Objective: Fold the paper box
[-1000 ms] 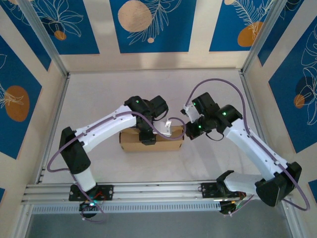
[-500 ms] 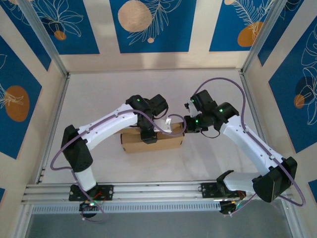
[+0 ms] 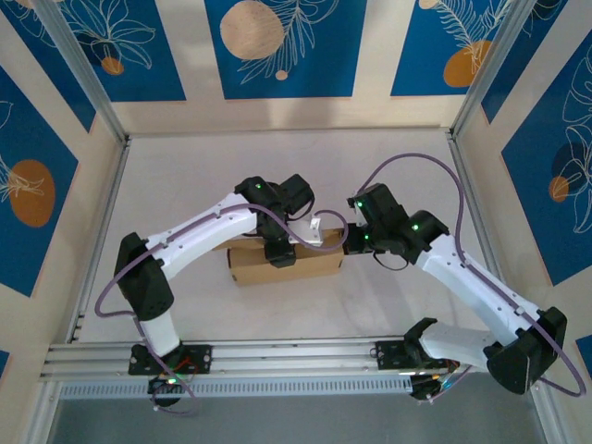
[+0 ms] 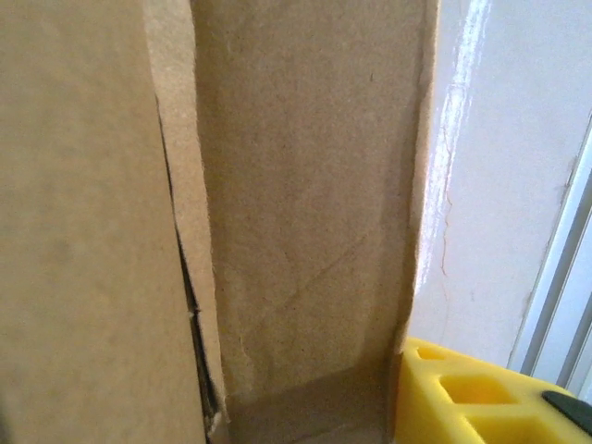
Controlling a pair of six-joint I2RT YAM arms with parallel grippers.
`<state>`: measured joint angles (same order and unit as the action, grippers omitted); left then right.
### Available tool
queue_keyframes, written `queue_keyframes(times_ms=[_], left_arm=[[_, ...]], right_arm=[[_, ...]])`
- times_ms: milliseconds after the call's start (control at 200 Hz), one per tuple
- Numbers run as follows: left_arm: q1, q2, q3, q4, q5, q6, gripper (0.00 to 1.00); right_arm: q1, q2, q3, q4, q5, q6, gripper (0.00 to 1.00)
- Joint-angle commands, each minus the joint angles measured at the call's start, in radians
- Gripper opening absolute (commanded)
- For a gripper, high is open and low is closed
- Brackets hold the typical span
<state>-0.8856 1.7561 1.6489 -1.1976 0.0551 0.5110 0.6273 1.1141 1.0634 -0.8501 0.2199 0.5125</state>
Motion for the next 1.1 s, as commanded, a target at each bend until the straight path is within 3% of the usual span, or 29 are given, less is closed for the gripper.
queue_keyframes(times_ms=[0, 90, 305, 390, 580, 725, 805, 940, 1015, 1095], left_arm=[[0.009, -0.005, 0.028, 0.065, 0.003, -0.02, 0.51], [0.019, -0.033, 0.001, 0.11, 0.007, -0.033, 0.53], [0.048, -0.241, -0.117, 0.332, 0.08, -0.132, 0.73], [0.056, -0.331, -0.159, 0.391, 0.066, -0.168, 0.75], [0.059, -0.496, -0.231, 0.365, -0.068, -0.212, 0.71], [0.066, -0.557, -0.271, 0.279, -0.268, -0.325, 0.55], [0.067, -0.6, -0.301, 0.211, -0.263, -0.369, 0.54], [0.072, -0.714, -0.416, 0.212, -0.29, -0.372, 0.68], [0.096, -0.733, -0.451, 0.22, -0.31, -0.381, 0.67], [0.139, -0.736, -0.475, 0.232, -0.243, -0.391, 0.63]], right_arm=[[0.01, -0.018, -0.052, -0.017, 0.07, 0.028, 0.0], [0.017, -0.033, -0.072, -0.005, 0.092, 0.038, 0.0], [0.041, -0.061, -0.089, 0.005, 0.163, 0.026, 0.0], [0.042, -0.068, -0.091, 0.01, 0.164, 0.015, 0.0], [0.043, -0.071, -0.089, 0.015, 0.153, -0.009, 0.0], [0.043, -0.066, -0.086, 0.023, 0.151, -0.027, 0.0], [0.043, -0.063, -0.079, 0.022, 0.146, -0.035, 0.0], [0.042, -0.056, -0.07, 0.022, 0.144, -0.045, 0.0], [0.04, -0.048, -0.067, 0.028, 0.133, -0.046, 0.0], [0.041, -0.037, -0.059, 0.027, 0.127, -0.046, 0.0]])
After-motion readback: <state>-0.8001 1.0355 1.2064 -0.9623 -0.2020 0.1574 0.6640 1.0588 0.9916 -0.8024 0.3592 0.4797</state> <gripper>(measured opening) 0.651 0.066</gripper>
